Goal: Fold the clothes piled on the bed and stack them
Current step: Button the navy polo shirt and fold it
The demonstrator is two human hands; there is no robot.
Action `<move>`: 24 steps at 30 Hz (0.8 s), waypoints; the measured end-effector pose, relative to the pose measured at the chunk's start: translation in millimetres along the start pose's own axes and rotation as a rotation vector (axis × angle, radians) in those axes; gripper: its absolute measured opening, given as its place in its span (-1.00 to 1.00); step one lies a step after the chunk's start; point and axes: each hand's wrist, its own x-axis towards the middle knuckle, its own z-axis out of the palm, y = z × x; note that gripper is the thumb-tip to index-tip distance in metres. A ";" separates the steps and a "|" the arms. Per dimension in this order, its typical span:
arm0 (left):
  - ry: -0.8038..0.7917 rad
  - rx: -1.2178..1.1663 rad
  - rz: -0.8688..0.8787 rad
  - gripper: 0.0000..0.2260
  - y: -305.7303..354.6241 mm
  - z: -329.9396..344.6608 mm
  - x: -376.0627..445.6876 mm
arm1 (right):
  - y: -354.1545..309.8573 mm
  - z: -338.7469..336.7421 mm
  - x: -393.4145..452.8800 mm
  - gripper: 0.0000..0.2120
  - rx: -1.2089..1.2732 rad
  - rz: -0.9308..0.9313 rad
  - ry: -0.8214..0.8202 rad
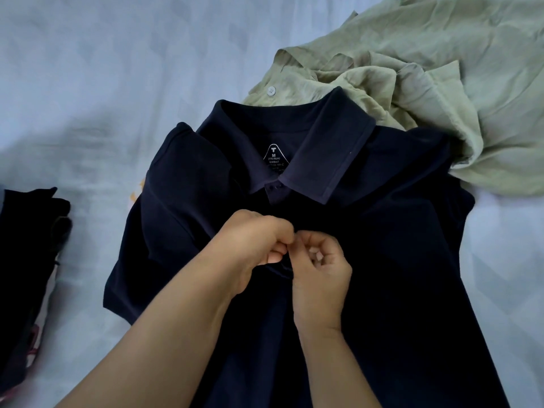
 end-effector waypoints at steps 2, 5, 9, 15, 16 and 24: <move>0.058 0.096 0.051 -0.91 -4.6 1.8 -1.1 | 7.9 5.0 -2.8 -0.87 -0.144 -0.171 0.064; 0.174 0.179 0.122 -0.85 -11.0 3.6 1.5 | 15.2 7.7 -4.6 -0.90 -0.287 -0.401 0.121; 0.217 0.234 0.138 -0.73 -14.1 3.4 5.8 | 22.7 7.3 -4.2 -0.86 -0.354 -0.471 0.113; 0.194 0.176 0.070 -0.84 -12.2 7.3 11.8 | 23.2 6.2 -3.5 -0.91 -0.314 -0.454 0.121; 0.189 0.150 0.068 -0.87 -11.6 8.2 10.8 | 22.9 6.0 -3.0 -0.89 -0.303 -0.439 0.128; 0.161 0.230 0.131 -0.65 -12.8 4.9 3.5 | 22.1 5.9 -4.4 -0.92 -0.307 -0.448 0.107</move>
